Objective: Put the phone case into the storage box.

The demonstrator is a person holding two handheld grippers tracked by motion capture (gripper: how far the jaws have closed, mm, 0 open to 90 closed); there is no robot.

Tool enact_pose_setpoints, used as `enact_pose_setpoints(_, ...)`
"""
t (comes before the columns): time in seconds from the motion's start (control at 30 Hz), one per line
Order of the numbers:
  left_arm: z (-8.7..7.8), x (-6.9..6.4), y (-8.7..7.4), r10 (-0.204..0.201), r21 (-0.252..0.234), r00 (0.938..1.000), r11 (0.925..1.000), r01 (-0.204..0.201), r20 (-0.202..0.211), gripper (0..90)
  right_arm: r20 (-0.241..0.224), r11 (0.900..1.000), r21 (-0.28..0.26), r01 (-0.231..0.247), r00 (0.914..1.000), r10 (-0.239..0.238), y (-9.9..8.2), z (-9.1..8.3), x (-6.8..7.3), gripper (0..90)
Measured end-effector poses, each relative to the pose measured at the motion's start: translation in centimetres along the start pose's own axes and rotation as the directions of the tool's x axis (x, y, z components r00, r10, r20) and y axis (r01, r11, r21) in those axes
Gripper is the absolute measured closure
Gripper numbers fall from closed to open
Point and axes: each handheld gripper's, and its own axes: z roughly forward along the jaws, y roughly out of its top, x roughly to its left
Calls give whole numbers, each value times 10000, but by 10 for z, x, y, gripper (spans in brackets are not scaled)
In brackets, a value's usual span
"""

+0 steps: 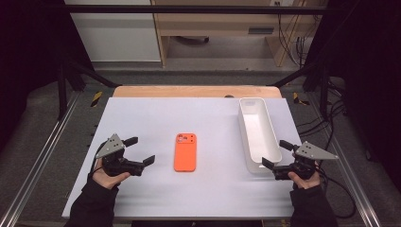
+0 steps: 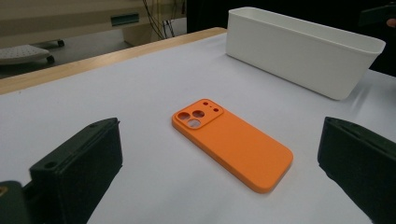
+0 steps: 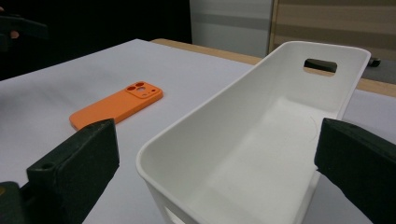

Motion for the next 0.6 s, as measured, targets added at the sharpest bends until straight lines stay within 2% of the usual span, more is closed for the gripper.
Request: enact_pose_setpoints(0.6, 11, -17, 8, 192, 33, 9994, 9998, -193, 301, 0, 12, 10000, -18, 31, 10000, -31, 0, 0, 0, 4)
